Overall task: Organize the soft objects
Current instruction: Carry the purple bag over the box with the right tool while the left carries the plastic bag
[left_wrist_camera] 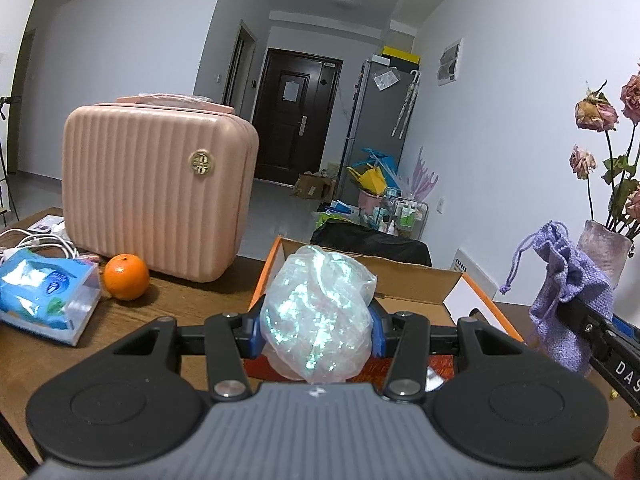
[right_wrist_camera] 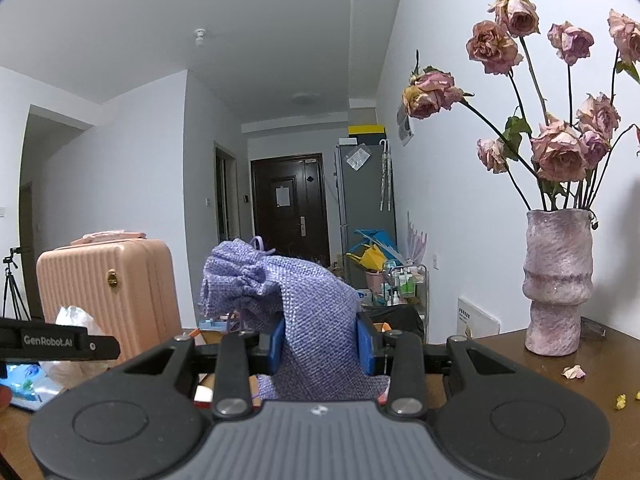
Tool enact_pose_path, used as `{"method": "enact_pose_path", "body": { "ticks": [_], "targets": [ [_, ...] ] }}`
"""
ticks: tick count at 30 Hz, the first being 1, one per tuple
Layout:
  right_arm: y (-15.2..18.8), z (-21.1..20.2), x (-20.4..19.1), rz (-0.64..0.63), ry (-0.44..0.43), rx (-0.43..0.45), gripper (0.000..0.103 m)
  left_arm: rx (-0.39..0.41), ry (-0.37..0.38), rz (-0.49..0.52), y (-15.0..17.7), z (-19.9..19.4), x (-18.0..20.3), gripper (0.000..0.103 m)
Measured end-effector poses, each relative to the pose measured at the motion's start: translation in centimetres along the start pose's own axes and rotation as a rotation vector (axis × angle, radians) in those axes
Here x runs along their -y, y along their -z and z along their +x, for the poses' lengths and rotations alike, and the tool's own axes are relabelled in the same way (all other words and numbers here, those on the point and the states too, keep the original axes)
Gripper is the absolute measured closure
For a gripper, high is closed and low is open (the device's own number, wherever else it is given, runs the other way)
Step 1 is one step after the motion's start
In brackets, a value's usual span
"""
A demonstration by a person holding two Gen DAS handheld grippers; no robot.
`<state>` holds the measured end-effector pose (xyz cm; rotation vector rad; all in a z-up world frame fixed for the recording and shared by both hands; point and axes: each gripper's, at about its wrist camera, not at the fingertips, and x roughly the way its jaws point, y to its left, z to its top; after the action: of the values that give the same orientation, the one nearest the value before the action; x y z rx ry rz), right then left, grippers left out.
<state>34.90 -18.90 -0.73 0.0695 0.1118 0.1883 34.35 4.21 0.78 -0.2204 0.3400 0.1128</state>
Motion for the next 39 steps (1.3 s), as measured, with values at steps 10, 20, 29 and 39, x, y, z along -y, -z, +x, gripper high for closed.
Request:
{"method": "enact_pose_path", "body": {
  "ticks": [10, 20, 29, 39],
  "targets": [
    [-0.9, 3.2, 0.6, -0.002, 0.013, 0.009, 0.068, 0.002, 0.008, 0.006, -0.8, 3.3, 1.3, 0.055],
    [-2.3, 7.0, 0.7, -0.024, 0.01, -0.02, 0.068, -0.001, 0.001, -0.001, -2.3, 7.3, 2.1, 0.055],
    [-3.0, 10.6, 0.4, -0.06, 0.014, -0.081, 0.068, -0.01, -0.027, 0.007, -3.2, 10.9, 2.7, 0.055],
    [-2.8, 14.7, 0.9, -0.061, 0.037, -0.175, 0.068, -0.047, -0.072, 0.023, -3.4, 14.6, 2.6, 0.055]
  ]
}}
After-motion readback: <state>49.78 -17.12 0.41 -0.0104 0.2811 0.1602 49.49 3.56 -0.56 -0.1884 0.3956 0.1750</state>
